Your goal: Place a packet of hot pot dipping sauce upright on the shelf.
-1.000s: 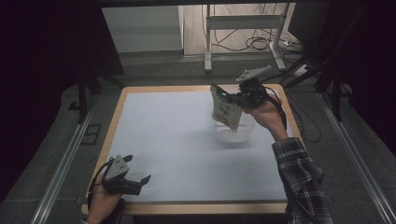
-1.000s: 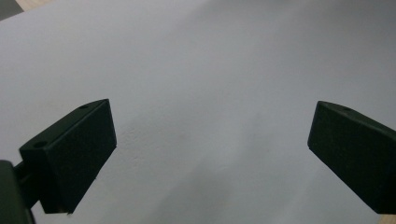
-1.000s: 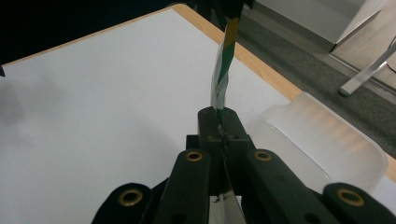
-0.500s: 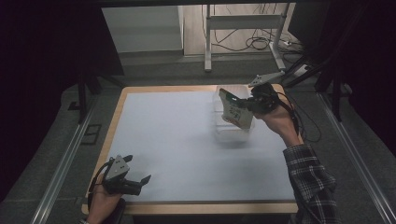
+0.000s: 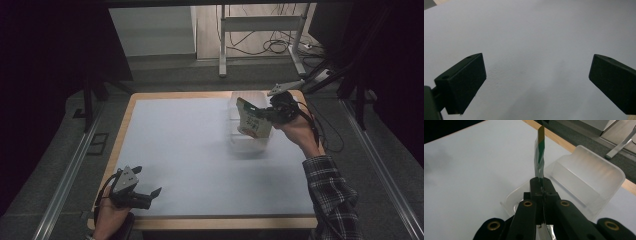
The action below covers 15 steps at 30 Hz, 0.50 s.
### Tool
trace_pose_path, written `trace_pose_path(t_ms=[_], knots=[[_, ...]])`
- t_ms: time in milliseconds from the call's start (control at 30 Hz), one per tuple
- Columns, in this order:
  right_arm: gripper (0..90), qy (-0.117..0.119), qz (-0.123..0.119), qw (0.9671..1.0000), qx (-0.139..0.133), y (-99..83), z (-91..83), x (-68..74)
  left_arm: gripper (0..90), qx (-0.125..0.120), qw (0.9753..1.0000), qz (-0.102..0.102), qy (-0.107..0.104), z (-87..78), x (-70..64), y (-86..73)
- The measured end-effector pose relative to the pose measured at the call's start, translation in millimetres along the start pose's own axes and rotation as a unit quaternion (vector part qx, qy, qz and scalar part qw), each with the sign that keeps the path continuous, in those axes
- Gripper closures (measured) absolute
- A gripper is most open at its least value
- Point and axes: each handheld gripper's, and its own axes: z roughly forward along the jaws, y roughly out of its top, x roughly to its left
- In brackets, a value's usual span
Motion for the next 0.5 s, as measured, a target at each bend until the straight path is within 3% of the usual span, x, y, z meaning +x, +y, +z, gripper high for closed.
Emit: trace_pose_path(t_ms=[333,500], knots=[[89.2,-0.003,0.011,0.9999,0.004,-12.6,8.0,-6.6,0.9,0.001,1.0,0.001,0.001,0.3,-0.3,0.1],[88.5,-0.011,0.002,0.9999,0.009,-18.3,13.2,-5.9,1.0,0.002,1.0,0.003,0.001,0.4,-0.5,0.0]])
